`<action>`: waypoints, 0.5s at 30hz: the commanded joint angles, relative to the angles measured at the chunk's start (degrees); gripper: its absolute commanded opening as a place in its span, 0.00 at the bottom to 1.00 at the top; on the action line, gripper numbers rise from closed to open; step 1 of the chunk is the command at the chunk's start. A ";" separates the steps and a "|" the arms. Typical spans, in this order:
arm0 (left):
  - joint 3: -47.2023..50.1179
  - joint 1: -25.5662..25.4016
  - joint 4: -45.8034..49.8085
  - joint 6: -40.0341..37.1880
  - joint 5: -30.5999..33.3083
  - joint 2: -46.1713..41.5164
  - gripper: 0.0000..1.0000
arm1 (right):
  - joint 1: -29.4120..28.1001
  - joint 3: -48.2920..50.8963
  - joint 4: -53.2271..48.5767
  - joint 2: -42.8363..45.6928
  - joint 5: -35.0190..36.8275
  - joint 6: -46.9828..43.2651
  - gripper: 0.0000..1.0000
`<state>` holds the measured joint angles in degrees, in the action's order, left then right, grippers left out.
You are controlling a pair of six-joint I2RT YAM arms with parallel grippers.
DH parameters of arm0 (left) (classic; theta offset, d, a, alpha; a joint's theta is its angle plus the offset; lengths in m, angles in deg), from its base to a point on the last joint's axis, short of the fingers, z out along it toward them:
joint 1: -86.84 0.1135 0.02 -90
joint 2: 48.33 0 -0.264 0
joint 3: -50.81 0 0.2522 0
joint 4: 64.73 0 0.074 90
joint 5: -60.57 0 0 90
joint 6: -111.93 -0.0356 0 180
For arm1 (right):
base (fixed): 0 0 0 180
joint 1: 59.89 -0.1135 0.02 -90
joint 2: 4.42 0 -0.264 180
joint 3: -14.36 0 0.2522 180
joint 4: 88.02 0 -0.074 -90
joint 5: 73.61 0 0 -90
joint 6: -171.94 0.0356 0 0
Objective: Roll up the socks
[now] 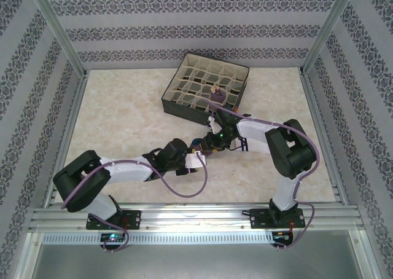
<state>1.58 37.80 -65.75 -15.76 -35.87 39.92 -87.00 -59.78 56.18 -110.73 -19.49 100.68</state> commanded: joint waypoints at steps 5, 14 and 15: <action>-3.40 -2.69 -4.77 -7.21 8.54 7.69 0.50 | -0.22 2.31 -4.76 -4.89 7.52 -1.15 0.33; -9.01 -2.70 -0.97 -5.09 15.01 14.23 0.36 | -0.18 1.13 -7.03 -5.85 0.40 -5.72 0.33; -9.98 -2.52 0.76 -4.59 14.44 14.61 0.30 | -0.13 1.03 -7.25 -5.68 -0.61 -6.22 0.33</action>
<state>-5.89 35.16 -69.36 -20.89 -21.71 51.03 -85.52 -61.29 56.37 -112.06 -19.97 97.95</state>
